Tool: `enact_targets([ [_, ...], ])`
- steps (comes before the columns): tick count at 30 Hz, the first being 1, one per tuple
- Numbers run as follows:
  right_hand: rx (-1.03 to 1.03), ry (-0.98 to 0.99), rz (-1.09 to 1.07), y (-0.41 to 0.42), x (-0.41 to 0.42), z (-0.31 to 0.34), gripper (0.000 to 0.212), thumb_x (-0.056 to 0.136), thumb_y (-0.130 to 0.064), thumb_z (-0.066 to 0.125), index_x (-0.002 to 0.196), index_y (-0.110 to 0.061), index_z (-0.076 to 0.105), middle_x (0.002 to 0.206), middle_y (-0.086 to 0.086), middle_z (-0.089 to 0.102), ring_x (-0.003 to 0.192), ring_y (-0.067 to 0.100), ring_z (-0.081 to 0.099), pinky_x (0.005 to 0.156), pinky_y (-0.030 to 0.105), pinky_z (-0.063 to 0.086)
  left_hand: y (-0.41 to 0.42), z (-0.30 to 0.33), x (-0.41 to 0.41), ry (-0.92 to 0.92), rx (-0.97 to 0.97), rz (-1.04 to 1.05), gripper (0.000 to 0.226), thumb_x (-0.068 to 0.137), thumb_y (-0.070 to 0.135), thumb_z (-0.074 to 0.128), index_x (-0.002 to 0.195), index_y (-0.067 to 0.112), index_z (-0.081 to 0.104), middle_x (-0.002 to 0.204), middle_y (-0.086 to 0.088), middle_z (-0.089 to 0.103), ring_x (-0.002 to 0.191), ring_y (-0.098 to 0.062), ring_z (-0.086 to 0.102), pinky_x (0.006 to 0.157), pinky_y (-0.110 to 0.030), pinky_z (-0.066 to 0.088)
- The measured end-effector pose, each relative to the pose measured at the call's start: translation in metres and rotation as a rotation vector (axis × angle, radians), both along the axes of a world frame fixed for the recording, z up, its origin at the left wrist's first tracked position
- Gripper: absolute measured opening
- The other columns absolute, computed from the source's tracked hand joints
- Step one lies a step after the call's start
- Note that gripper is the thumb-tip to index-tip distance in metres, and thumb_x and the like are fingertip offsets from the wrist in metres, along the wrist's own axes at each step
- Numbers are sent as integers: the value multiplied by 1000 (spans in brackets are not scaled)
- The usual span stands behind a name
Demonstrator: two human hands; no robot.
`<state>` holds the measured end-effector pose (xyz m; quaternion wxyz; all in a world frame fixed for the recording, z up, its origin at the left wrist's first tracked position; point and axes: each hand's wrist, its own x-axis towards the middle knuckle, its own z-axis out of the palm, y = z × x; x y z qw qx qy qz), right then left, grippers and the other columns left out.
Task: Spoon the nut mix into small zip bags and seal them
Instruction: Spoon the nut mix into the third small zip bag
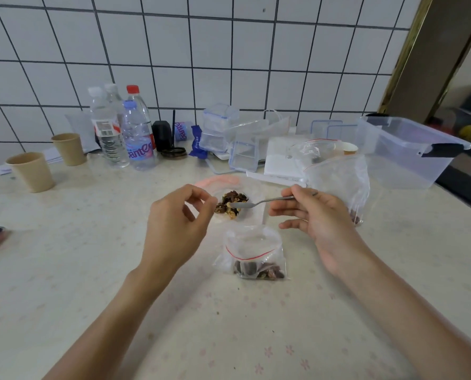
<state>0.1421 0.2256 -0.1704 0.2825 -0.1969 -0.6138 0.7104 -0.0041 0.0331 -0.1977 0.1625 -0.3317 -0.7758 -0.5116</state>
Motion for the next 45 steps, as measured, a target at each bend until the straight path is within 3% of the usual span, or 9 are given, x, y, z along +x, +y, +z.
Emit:
enact_targets([
  [4, 103, -94, -22, 4, -30, -1, 26, 107, -27, 55, 101, -6, 70, 88, 8, 81, 87, 22, 79, 71, 32, 59, -1, -7, -16, 63, 14, 162, 23, 91, 40, 74, 108, 29, 64, 104, 12, 60, 85, -2, 60, 72, -23, 49],
  [8, 187, -192, 2, 3, -51, -8, 26, 106, -27, 55, 95, -9, 70, 82, 4, 81, 82, 17, 79, 77, 33, 60, 1, -20, -29, -81, -70, 185, 55, 90, 48, 73, 135, 23, 54, 130, 7, 51, 110, -8, 55, 92, -31, 45],
  [12, 183, -256, -4, 0, -63, -18, 27, 103, -21, 59, 84, -8, 72, 77, 9, 80, 81, 22, 79, 84, 39, 61, 7, -31, -37, -216, -157, 149, 58, 92, 53, 69, 136, 18, 57, 131, 1, 63, 116, -19, 59, 97, -34, 47],
  [15, 168, -276, -43, 1, -67, -25, 29, 104, -19, 58, 84, -2, 71, 78, 13, 79, 79, 26, 79, 83, 40, 64, 11, -34, -38, -258, -165, 137, 49, 94, 45, 69, 133, 17, 60, 123, 1, 68, 104, -15, 58, 87, -29, 45],
  [19, 169, -283, -132, 6, -69, -29, 30, 105, -20, 57, 86, -1, 70, 77, 13, 79, 74, 24, 79, 74, 38, 65, 14, -32, -36, -284, -108, 100, 37, 97, 31, 68, 133, 22, 61, 108, 14, 64, 83, 0, 58, 64, -9, 38],
  [22, 256, -304, -200, 7, -73, -31, 31, 104, -22, 58, 80, -8, 72, 74, 6, 79, 75, 22, 79, 81, 41, 65, 15, -31, -33, -312, -46, 35, 28, 98, 27, 67, 126, 26, 64, 96, 24, 63, 74, 2, 64, 55, -10, 45],
  [26, 317, -323, -171, 4, -82, -31, 28, 103, -22, 58, 82, -12, 72, 76, 1, 80, 76, 18, 78, 88, 43, 62, 17, -31, -27, -338, 0, -51, 21, 99, 22, 67, 120, 24, 66, 94, 16, 69, 56, -5, 67, 48, -15, 48],
  [32, 113, -265, -34, 9, -84, -37, 19, 104, -14, 59, 104, -2, 73, 83, 8, 81, 80, 14, 79, 82, 26, 62, 16, -27, -26, -324, 34, -76, 23, 100, 21, 67, 122, 26, 65, 100, 17, 68, 67, -1, 67, 49, -15, 49],
  [45, -56, -209, 38, 7, -70, -41, 19, 104, -11, 58, 102, -1, 74, 94, 15, 80, 89, 20, 79, 67, 17, 57, 13, -27, -32, -303, 121, 41, 18, 102, 14, 58, 111, 29, 63, 91, 15, 68, 64, -5, 67, 52, -15, 49],
])
